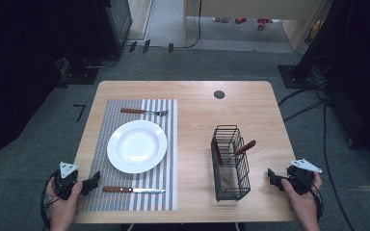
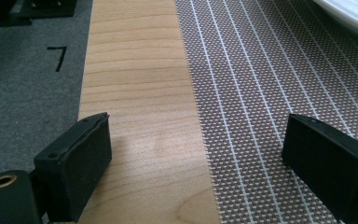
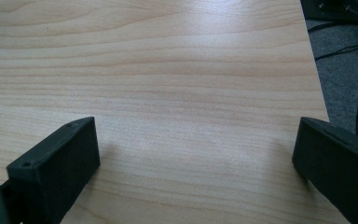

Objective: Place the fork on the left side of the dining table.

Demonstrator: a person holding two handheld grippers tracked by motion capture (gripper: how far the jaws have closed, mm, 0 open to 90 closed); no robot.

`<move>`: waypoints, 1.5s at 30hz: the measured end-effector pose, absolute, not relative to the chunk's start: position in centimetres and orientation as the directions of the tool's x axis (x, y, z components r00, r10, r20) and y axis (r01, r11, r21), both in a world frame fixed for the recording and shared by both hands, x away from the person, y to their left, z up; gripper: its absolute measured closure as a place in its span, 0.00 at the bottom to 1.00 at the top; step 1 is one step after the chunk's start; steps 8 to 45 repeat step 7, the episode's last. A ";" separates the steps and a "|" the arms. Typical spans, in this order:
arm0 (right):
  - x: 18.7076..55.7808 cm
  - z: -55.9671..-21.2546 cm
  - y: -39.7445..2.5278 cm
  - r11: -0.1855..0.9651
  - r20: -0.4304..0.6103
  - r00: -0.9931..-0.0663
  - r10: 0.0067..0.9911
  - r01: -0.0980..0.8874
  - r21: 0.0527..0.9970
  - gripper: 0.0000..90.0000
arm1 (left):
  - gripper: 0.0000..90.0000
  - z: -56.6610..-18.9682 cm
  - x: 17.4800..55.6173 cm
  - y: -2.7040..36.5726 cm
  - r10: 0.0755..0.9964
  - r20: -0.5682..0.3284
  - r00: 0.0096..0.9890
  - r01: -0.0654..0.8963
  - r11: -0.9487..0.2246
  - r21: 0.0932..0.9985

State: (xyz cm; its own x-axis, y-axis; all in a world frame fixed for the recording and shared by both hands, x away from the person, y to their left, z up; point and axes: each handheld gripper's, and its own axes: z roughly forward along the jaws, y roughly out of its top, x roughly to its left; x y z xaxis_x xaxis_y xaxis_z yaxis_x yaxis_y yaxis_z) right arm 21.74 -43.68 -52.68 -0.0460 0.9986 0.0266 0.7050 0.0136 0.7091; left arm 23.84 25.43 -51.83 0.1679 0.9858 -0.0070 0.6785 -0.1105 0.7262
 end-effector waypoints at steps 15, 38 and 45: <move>21.7 -52.7 -43.7 0.014 0.027 -0.046 0.999 0.705 0.709 0.00 | 0.09 -51.8 23.8 25.4 0.986 -0.007 0.166 0.679 -0.109 0.726; 21.7 -52.7 -43.7 0.014 0.027 -0.046 0.999 0.705 0.709 0.00 | 0.09 -51.8 23.8 25.4 0.986 -0.007 0.166 0.679 -0.109 0.726; 21.7 -52.7 -43.7 0.014 0.027 -0.046 0.999 0.705 0.709 0.00 | 0.09 -51.8 23.8 25.4 0.986 -0.007 0.166 0.679 -0.109 0.726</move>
